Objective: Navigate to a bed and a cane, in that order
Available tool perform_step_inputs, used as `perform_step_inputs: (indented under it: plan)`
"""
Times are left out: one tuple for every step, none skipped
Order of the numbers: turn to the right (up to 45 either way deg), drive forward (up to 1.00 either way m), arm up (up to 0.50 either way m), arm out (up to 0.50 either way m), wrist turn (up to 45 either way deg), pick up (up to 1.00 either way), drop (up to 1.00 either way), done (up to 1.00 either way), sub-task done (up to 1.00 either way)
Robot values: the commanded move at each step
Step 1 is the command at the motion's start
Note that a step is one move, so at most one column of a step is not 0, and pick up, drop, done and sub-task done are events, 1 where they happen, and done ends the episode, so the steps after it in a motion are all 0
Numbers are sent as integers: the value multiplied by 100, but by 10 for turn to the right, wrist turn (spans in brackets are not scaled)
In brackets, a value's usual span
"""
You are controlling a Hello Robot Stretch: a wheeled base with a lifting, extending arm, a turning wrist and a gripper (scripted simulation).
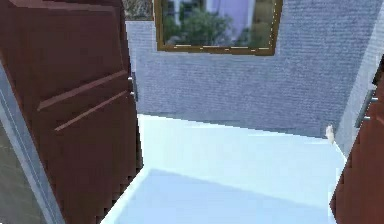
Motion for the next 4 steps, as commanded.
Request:
perform_step_inputs:
  plan:
    - [0,100,0,0,0,0,0,0,0]
    - [-90,0,0,0,0,0,0,0,0]
    - [0,35,0,0,0,0,0,0,0]
    - [90,0,0,0,0,0,0,0,0]
